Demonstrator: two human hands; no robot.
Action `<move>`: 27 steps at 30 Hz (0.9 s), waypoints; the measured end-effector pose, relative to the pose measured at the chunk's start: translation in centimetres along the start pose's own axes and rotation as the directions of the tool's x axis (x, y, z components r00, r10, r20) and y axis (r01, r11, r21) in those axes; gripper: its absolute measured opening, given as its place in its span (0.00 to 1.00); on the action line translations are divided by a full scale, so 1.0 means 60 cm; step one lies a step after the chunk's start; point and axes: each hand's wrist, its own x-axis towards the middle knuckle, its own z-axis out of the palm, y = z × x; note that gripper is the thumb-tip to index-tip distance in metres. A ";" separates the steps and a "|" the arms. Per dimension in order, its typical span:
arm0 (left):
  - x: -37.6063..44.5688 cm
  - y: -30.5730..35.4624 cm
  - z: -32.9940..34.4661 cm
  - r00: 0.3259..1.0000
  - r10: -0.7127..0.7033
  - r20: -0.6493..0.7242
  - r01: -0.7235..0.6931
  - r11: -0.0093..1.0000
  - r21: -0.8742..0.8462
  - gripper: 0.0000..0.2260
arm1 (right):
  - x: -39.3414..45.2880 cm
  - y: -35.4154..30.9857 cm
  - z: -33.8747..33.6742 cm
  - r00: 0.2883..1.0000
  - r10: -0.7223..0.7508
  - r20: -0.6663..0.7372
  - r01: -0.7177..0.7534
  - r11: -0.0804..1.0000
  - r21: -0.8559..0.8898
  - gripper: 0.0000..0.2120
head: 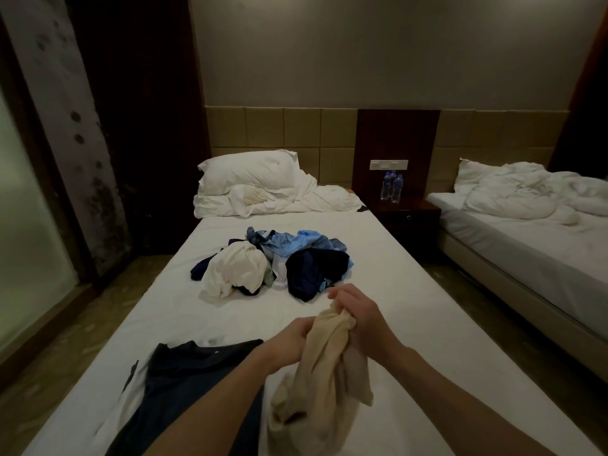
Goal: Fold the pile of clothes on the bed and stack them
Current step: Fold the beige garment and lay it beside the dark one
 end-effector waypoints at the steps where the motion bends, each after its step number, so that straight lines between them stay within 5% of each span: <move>1: -0.002 -0.009 0.000 0.999 -0.020 -0.036 0.019 0.999 -0.043 0.09 | -0.005 0.009 -0.006 1.000 -0.012 0.014 0.012 1.000 -0.021 0.11; 3: -0.007 -0.026 -0.005 0.989 -0.048 -0.141 0.036 0.996 -0.083 0.03 | -0.017 0.029 -0.014 0.998 0.025 0.065 -0.020 0.997 -0.073 0.14; 6: -0.019 -0.031 -0.016 0.936 -0.093 -0.340 0.071 0.995 -0.075 0.07 | -0.041 0.059 -0.015 0.956 0.159 0.246 -0.099 0.966 -0.241 0.12; 8: -0.026 -0.031 -0.025 0.904 -0.073 -0.420 0.053 0.997 -0.060 0.08 | -0.051 0.069 -0.008 0.894 0.296 0.335 -0.210 0.940 -0.269 0.21; 10: -0.031 -0.029 -0.033 0.893 -0.044 -0.448 0.029 0.999 -0.040 0.07 | -0.048 0.052 0.002 0.806 0.449 0.386 -0.455 0.887 -0.080 0.25; 12: -0.033 -0.024 -0.036 0.895 -0.026 -0.445 0.008 0.999 -0.043 0.06 | -0.033 0.013 0.018 0.668 0.577 0.470 -0.717 0.668 0.200 0.16; 13: -0.034 -0.021 -0.037 0.898 -0.021 -0.439 -0.001 0.999 -0.051 0.06 | -0.026 -0.006 0.030 0.604 0.603 0.521 -0.786 0.558 0.266 0.13; 15: -0.040 -0.009 -0.039 0.903 -0.028 -0.430 -0.009 0.996 -0.084 0.07 | -0.014 -0.032 0.056 0.565 0.600 0.566 -0.817 0.506 0.278 0.18; 22: -0.082 -0.012 -0.111 0.801 -0.119 -0.586 0.026 0.986 -0.164 0.09 | -0.007 -0.009 0.052 0.747 0.467 0.473 -0.559 0.827 0.067 0.15; 27: -0.099 -0.023 -0.135 0.764 -0.085 -0.640 0.051 0.996 -0.072 0.11 | 0.008 0.005 0.026 0.816 0.399 0.418 -0.398 0.913 -0.093 0.11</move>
